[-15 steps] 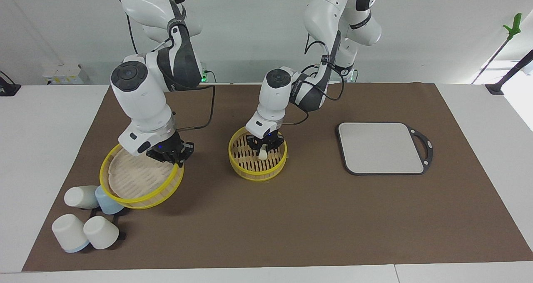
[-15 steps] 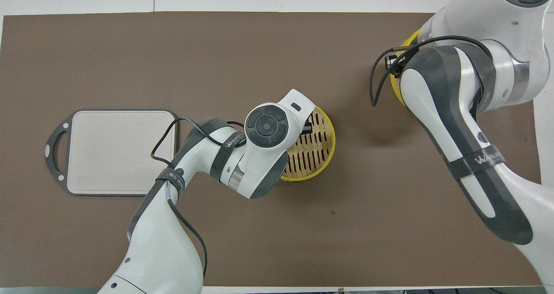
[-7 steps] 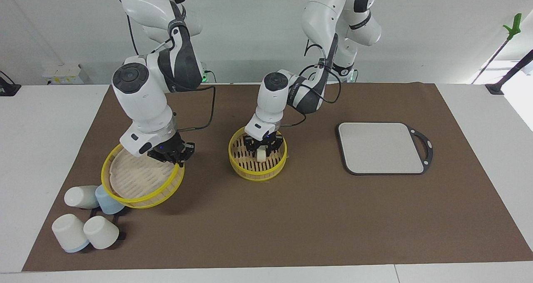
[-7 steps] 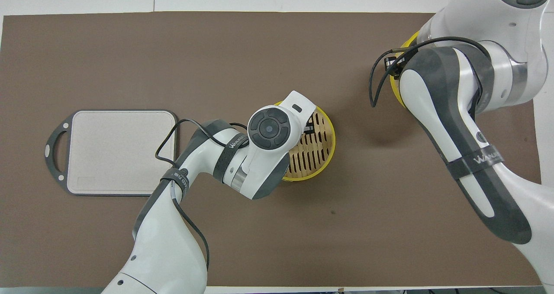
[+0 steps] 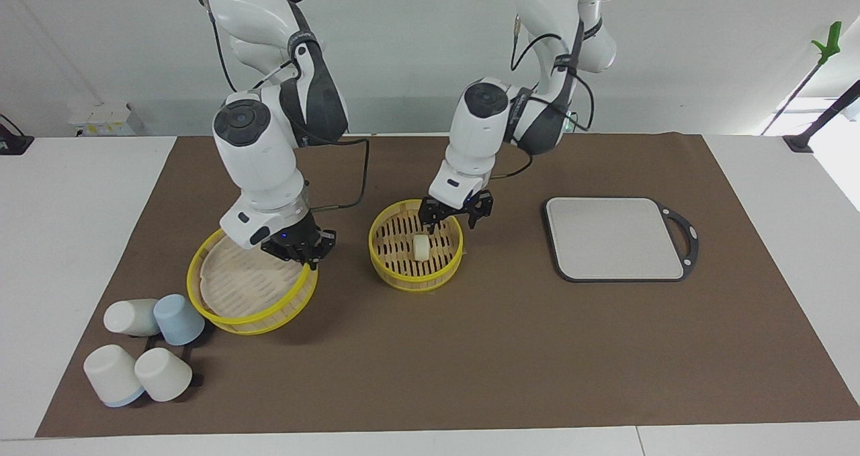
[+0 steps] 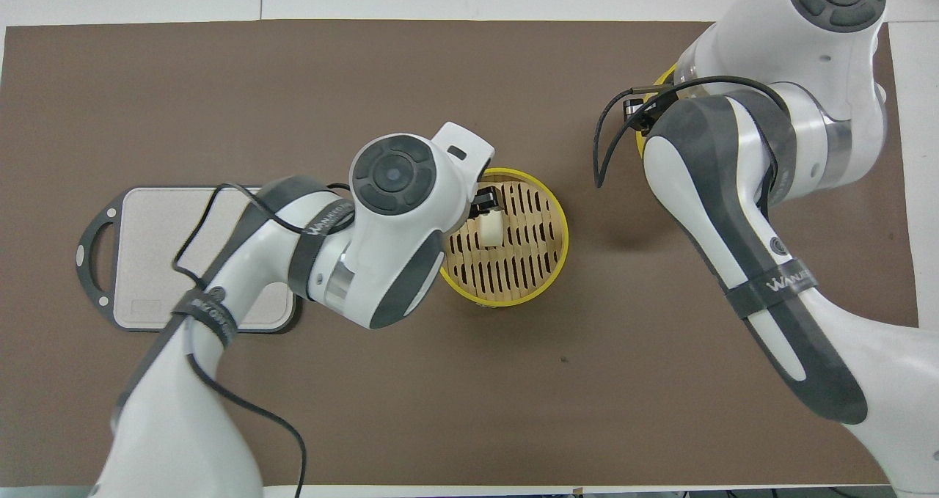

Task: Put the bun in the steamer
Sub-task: 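Withdraw the left gripper while the right gripper brings the lid over the steamer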

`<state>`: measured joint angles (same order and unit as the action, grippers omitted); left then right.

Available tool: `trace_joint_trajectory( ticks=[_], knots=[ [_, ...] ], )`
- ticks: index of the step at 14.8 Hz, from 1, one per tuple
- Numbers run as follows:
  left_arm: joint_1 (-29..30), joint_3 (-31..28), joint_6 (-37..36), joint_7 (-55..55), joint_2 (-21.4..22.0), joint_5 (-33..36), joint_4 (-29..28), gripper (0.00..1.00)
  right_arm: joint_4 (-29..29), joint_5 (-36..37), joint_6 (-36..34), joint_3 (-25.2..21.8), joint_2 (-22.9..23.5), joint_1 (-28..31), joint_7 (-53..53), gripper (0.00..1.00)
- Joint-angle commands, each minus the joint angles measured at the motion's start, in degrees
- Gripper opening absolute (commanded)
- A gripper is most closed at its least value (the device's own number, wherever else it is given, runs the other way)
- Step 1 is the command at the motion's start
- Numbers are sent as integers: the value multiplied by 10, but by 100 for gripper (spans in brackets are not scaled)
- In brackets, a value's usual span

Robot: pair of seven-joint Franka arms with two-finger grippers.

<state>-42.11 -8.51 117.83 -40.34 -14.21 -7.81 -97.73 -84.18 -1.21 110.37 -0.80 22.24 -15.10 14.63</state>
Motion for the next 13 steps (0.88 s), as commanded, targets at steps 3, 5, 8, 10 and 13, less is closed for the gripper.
trace_joint_trajectory(
  ticks=[3,5,8,10,13],
  knots=[
    [88,0,-117,36,105,-5,-16,100,-26,-4,21,0,-21,-98,147,0],
    [145,0,-168,70,128,-4,-17,100,-10,0,20,-2,-3,-145,199,0],
    [232,-1,-226,207,149,20,-17,100,33,7,19,-3,44,-202,275,0],
    [281,-1,-244,296,155,39,-15,100,41,8,30,-4,63,-222,297,0],
    [310,-1,-260,345,158,83,-13,100,41,11,54,-3,80,-245,308,0]
  ],
)
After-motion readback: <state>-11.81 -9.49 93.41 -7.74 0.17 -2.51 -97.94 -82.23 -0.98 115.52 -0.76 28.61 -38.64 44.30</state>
